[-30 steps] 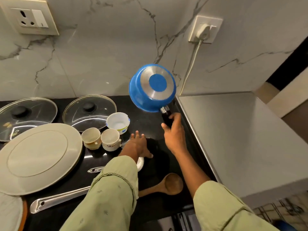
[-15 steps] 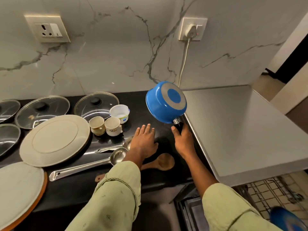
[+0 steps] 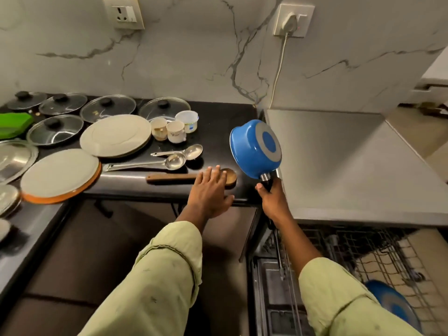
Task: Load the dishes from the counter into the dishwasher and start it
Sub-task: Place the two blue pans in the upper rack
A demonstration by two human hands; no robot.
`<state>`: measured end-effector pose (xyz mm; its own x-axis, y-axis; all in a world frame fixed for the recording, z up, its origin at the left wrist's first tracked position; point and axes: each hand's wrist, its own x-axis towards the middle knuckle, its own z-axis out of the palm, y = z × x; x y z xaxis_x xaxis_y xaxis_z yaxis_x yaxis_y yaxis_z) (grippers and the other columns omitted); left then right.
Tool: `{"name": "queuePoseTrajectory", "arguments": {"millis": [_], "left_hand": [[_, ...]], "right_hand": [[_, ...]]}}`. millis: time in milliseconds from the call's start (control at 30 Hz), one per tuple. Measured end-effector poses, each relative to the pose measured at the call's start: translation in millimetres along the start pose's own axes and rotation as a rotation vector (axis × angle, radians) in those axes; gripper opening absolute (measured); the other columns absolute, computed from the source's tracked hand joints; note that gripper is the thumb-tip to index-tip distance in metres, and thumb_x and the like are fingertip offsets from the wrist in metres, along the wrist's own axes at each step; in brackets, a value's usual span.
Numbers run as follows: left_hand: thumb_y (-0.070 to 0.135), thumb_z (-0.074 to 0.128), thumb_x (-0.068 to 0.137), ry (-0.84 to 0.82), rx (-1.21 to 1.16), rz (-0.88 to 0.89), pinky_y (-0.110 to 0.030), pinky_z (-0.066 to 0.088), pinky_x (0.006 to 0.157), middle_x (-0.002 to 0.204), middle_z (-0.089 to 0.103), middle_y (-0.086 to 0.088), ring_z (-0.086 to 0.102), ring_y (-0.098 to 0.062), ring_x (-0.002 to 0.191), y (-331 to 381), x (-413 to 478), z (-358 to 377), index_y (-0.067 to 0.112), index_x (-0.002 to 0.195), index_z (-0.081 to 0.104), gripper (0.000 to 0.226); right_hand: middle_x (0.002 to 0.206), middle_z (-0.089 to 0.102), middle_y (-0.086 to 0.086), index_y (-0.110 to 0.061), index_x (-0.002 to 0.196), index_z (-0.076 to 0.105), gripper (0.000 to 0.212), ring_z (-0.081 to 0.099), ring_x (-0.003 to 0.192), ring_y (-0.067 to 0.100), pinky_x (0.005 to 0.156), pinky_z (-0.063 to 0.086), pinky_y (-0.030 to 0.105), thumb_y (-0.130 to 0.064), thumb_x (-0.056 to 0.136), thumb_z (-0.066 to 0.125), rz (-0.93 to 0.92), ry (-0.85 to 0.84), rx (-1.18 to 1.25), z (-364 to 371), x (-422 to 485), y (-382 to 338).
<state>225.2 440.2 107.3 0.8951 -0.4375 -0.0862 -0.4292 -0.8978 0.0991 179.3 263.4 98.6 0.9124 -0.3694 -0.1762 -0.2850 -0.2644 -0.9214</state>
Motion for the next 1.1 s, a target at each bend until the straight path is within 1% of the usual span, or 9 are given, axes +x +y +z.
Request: {"name": "queuePoseTrajectory", "arguments": {"millis": [133, 267, 367, 500, 633, 800, 867, 967, 1100], "left_hand": [[0.056, 0.044, 0.096, -0.038, 0.041, -0.045, -0.045, 0.002, 0.123, 0.166, 0.002, -0.01, 0.0, -0.028, 0.153, 12, -55, 14, 0.017, 0.159, 0.01, 0.082], [0.055, 0.045, 0.096, -0.06, 0.047, -0.081, -0.044, -0.001, 0.123, 0.167, -0.001, -0.008, -0.003, -0.027, 0.153, 17, -106, 16, 0.018, 0.159, 0.008, 0.082], [0.054, 0.046, 0.096, -0.077, 0.058, -0.106, -0.043, -0.001, 0.123, 0.166, -0.003, -0.008, -0.004, -0.028, 0.153, 21, -145, 21, 0.017, 0.16, 0.007, 0.083], [0.053, 0.042, 0.098, -0.098, 0.046, -0.129, -0.043, -0.003, 0.122, 0.166, -0.005, -0.008, -0.006, -0.028, 0.153, 27, -198, 31, 0.018, 0.16, 0.004, 0.081], [0.054, 0.041, 0.099, -0.129, 0.019, -0.144, -0.043, -0.003, 0.123, 0.166, -0.005, -0.007, -0.007, -0.028, 0.153, 39, -257, 50, 0.018, 0.16, 0.002, 0.081], [0.053, 0.044, 0.098, -0.238, 0.002, -0.158, -0.044, -0.002, 0.123, 0.167, -0.004, -0.007, -0.005, -0.029, 0.153, 69, -322, 90, 0.018, 0.159, 0.002, 0.082], [0.052, 0.044, 0.098, -0.28, -0.006, -0.149, -0.045, 0.001, 0.123, 0.167, -0.002, -0.008, -0.003, -0.03, 0.153, 90, -340, 100, 0.017, 0.159, 0.002, 0.082], [0.05, 0.045, 0.099, -0.275, -0.04, -0.137, -0.045, 0.002, 0.124, 0.167, 0.0, -0.009, -0.002, -0.03, 0.153, 114, -352, 105, 0.016, 0.159, 0.004, 0.08], [0.05, 0.045, 0.099, -0.275, -0.044, -0.13, -0.044, 0.002, 0.124, 0.166, 0.0, -0.009, -0.002, -0.03, 0.153, 137, -358, 108, 0.015, 0.159, 0.005, 0.08]], "right_hand": [[0.139, 0.052, 0.008, -0.017, 0.144, 0.035, 0.051, 0.049, 0.127, 0.032, 0.104, 0.043, 0.047, -0.021, 0.098, 0.057, 0.014, -0.032, -0.037, -4, -45, 25], [0.121, 0.051, -0.004, -0.014, 0.14, 0.043, 0.047, 0.049, 0.115, 0.015, 0.096, 0.04, 0.033, -0.012, 0.096, 0.06, -0.019, -0.047, 0.038, -8, -89, 40], [0.121, 0.053, -0.004, -0.013, 0.138, 0.046, 0.047, 0.047, 0.111, 0.01, 0.096, 0.038, 0.029, -0.009, 0.094, 0.062, -0.056, -0.06, 0.027, -7, -122, 51], [0.126, 0.061, 0.003, -0.013, 0.134, 0.052, 0.045, 0.056, 0.118, 0.02, 0.095, 0.042, 0.032, -0.012, 0.092, 0.066, -0.084, -0.058, -0.028, -6, -169, 69], [0.126, 0.065, 0.005, -0.019, 0.136, 0.052, 0.047, 0.058, 0.119, 0.026, 0.097, 0.046, 0.038, -0.023, 0.092, 0.067, -0.109, -0.085, -0.215, -9, -227, 97], [0.129, 0.062, 0.01, -0.014, 0.136, 0.051, 0.047, 0.056, 0.119, 0.03, 0.086, 0.038, 0.027, -0.015, 0.092, 0.065, -0.07, -0.149, -0.298, -23, -298, 133], [0.128, 0.062, 0.01, -0.014, 0.136, 0.05, 0.047, 0.057, 0.118, 0.03, 0.086, 0.039, 0.028, -0.013, 0.091, 0.065, -0.035, -0.176, -0.333, -37, -318, 147], [0.116, 0.067, 0.007, -0.016, 0.128, 0.055, 0.039, 0.062, 0.107, 0.028, 0.083, 0.045, 0.032, -0.014, 0.091, 0.065, -0.011, -0.168, -0.392, -61, -330, 160], [0.094, 0.062, 0.003, -0.013, 0.111, 0.061, 0.021, 0.062, 0.092, 0.026, 0.071, 0.039, 0.028, -0.01, 0.09, 0.062, -0.003, -0.155, -0.448, -101, -334, 174]]}}
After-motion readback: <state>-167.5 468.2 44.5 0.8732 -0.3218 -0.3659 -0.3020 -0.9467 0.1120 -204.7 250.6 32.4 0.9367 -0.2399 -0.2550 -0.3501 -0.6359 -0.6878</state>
